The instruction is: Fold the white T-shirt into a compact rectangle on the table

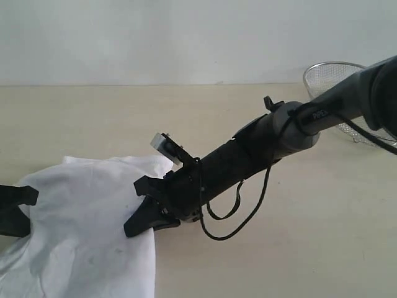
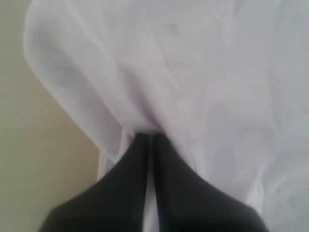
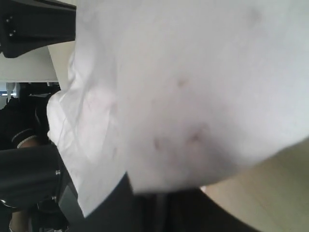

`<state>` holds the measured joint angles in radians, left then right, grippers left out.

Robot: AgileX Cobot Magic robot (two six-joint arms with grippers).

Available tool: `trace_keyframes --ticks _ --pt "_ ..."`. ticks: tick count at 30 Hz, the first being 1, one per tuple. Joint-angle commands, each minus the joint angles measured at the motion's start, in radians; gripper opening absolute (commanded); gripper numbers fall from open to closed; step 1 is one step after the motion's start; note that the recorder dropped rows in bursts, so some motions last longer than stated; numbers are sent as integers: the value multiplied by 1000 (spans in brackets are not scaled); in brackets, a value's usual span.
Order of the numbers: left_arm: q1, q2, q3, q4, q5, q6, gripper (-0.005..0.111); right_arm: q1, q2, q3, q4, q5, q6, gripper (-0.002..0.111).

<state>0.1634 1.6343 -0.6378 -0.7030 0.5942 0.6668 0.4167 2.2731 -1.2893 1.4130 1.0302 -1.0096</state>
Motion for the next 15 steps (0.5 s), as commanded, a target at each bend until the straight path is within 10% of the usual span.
trace_keyframes --ticks 1,15 --pt "5 1 -43 -14 86 -10 4 2 7 -57 -115 -41 126 0" --pt "5 -203 -257 -41 158 -38 4 -10 74 -437 -203 -35 410 0"
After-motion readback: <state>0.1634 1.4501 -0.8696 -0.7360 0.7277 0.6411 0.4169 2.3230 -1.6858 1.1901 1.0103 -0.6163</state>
